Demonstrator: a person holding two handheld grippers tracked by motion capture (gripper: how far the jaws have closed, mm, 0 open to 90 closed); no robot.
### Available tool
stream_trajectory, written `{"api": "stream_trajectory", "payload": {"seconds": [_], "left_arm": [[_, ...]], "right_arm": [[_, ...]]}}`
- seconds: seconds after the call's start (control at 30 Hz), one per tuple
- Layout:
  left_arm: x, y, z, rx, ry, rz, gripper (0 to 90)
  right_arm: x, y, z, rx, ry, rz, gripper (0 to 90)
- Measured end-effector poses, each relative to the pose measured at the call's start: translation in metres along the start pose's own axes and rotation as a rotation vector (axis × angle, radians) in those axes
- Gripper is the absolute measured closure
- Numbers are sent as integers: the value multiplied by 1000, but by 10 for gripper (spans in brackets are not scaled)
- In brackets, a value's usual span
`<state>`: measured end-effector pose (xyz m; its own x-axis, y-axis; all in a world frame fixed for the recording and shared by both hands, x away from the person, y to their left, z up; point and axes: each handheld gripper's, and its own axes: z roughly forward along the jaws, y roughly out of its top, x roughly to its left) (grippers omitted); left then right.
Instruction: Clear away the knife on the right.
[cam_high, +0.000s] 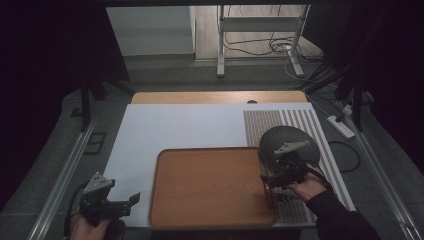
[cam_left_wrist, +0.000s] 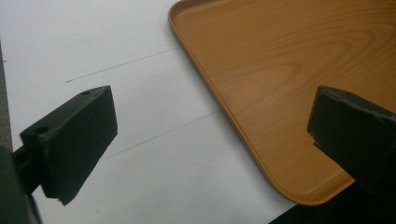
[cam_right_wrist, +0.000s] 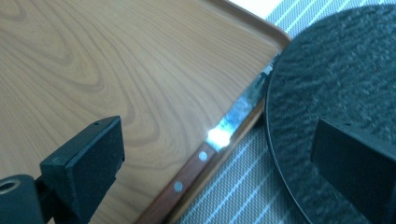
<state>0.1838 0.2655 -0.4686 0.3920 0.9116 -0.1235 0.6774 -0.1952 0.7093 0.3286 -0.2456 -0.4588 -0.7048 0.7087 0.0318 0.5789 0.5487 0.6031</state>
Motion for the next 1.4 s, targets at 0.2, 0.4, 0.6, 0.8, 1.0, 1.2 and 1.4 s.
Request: {"api": "stream_trajectory", "payload": {"seconds": [0.2,0.4,0.6,0.8,1.0,1.2,1.4], "left_arm": [[0,0,0,-1,0,1,19],[0,0,0,-1,0,1,20],[0,0,0,0,0,0,20],[0,0,0,1,0,-1,20],[0,0,0,0,1,-1,20],[1,-1,0,1,0,-6,19],[1,-1,-1,-1,-1,-8,19]], "right_arm": [[-3,-9,-10,-7,-18,6,34],[-5,-20,-21,-33,-54,28,3],[-9,-32,-35,-78,-91,65,0],[-13,-47,-47,-105,-107,115,0],[-16,-58,-55,-115,-114,142,0],[-16,-68,-63,-120,-120,169,0],[-16,-74,-69,-123,-126,198,0]]}}
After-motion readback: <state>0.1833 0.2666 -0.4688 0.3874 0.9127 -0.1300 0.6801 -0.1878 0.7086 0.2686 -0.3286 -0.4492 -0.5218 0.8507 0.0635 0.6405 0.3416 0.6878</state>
